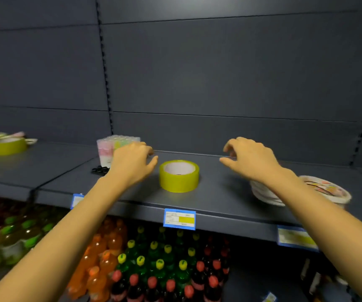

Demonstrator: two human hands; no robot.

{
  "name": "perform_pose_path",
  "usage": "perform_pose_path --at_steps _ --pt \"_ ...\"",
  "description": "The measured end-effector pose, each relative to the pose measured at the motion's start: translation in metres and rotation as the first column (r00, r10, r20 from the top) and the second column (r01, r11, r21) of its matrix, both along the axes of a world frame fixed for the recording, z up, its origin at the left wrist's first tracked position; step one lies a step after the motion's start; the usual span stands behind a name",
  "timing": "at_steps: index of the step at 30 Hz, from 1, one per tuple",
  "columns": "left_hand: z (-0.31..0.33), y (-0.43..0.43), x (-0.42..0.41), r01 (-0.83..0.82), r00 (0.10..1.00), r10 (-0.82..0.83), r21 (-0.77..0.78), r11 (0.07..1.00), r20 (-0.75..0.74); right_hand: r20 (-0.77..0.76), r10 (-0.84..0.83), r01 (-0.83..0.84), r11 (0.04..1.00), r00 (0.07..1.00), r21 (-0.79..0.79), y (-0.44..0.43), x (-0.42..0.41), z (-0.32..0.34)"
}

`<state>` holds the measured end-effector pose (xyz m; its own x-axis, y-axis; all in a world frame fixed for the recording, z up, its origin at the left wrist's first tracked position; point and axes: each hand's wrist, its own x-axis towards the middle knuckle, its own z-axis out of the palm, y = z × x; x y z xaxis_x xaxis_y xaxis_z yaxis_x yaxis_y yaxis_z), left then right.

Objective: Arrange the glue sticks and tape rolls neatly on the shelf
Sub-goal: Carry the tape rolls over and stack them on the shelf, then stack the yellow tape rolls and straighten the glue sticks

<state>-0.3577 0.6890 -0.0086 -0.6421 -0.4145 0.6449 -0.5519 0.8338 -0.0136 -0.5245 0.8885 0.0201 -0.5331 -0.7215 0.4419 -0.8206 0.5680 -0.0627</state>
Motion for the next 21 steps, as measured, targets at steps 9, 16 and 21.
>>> perform_pose_path --at_steps 9,16,21 --pt "-0.017 -0.051 0.152 -0.309 0.95 0.311 0.067 0.949 -0.022 0.043 0.484 -0.486 0.871 0.874 0.073 -0.139 0.118 -0.012" --pt "-0.022 -0.109 0.262 -0.448 0.893 0.45 0.08 0.89 0.004 0.087 0.606 -0.612 0.783 0.791 0.11 -0.237 0.205 -0.021" --pt "-0.022 -0.159 0.324 -0.458 0.888 0.454 0.047 0.888 0.069 0.143 0.625 -0.639 0.763 0.767 0.097 -0.301 0.271 -0.024"
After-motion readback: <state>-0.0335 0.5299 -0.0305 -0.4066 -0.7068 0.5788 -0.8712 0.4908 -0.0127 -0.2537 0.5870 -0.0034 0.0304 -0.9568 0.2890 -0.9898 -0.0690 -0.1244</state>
